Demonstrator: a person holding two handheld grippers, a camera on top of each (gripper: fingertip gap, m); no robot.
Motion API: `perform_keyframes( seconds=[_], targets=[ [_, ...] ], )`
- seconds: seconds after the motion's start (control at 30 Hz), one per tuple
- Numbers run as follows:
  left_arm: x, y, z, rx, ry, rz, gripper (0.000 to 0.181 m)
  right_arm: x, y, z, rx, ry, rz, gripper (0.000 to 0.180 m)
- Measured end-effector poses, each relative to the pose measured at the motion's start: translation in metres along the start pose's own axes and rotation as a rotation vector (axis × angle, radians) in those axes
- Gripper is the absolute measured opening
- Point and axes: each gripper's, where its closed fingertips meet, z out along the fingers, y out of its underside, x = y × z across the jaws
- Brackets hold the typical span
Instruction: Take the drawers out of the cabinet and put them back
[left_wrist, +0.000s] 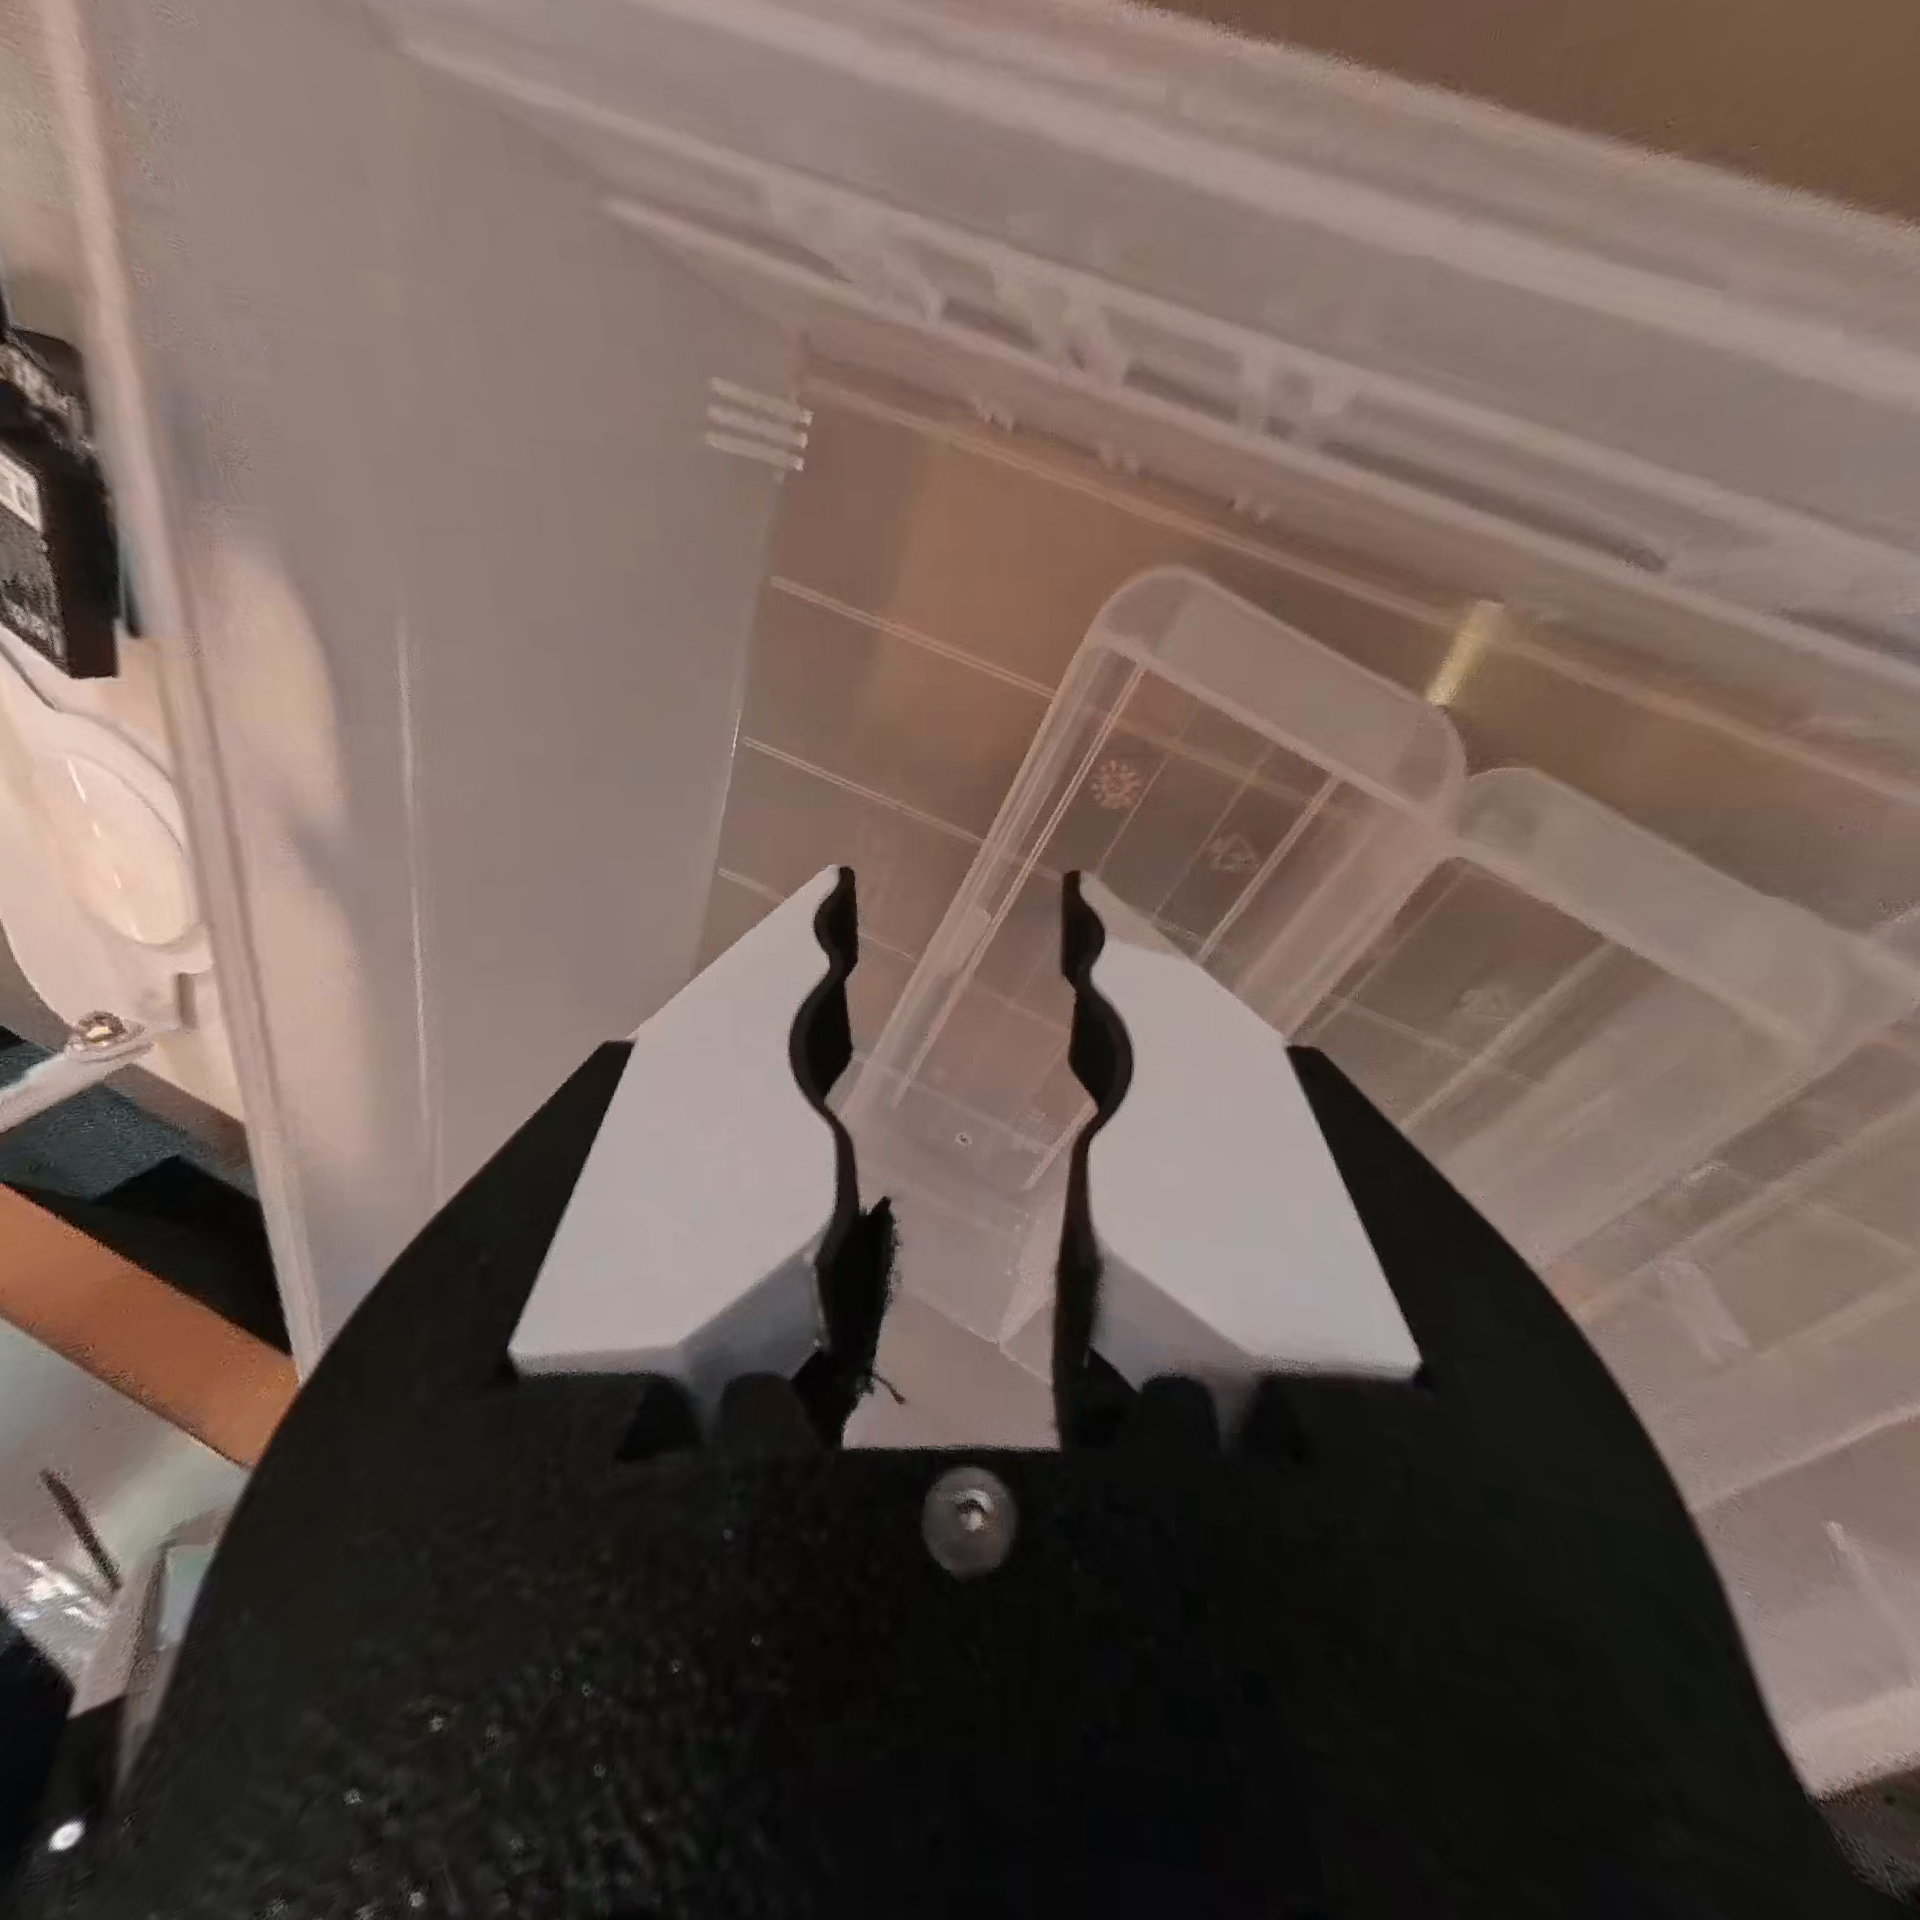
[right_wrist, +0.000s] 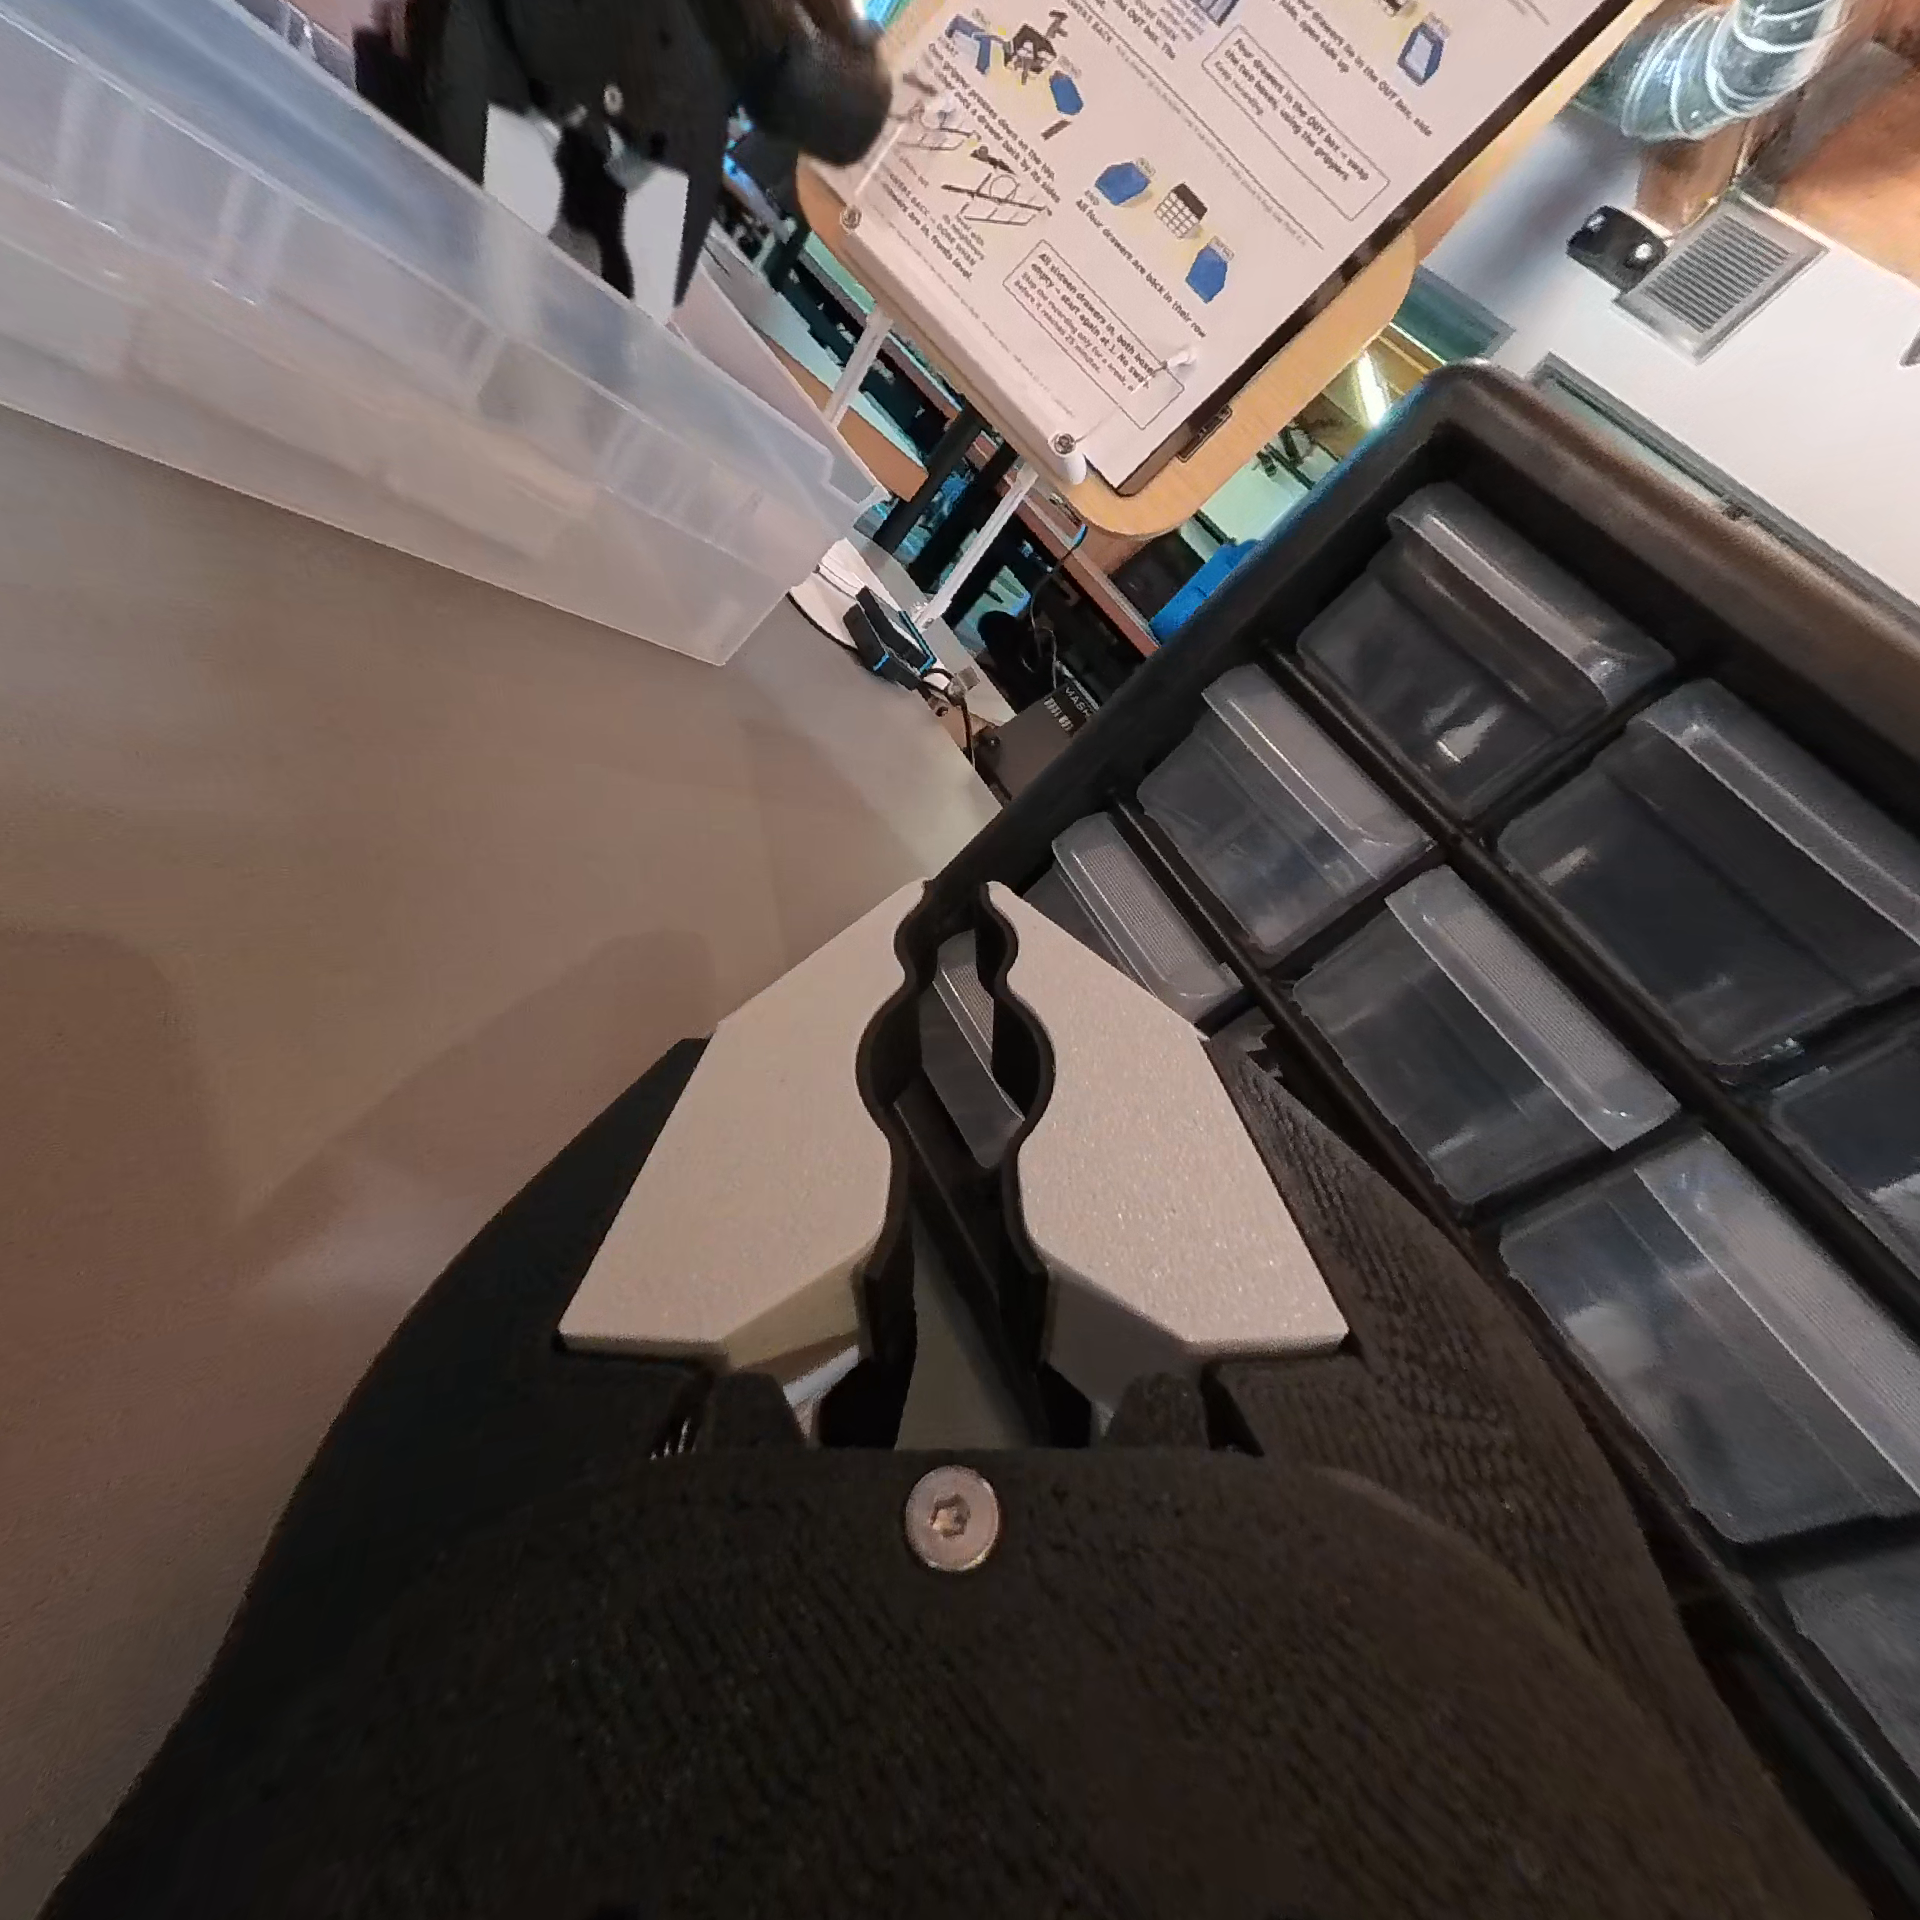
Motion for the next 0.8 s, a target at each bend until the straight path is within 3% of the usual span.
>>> perform_keyframes(
  seconds=[0.03, 0.43, 0.8],
  targets=[
    [0.000, 0.000, 0.004, -0.010, -0.002, 0.014, 0.034, 0.000, 0.000, 0.000, 0.001, -0.001, 0.005, 0.005],
    [-0.004, 0.004, 0.010, -0.056, -0.090, 0.111, 0.006, 0.002, 0.002, 0.001, 0.005, -0.019, 0.056, 0.005],
    [-0.035, 0.007, -0.079, -0.056, -0.265, 0.119, 0.000, 0.005, 0.000, -0.001, 0.021, -0.009, 0.074, 0.005]
  ],
)
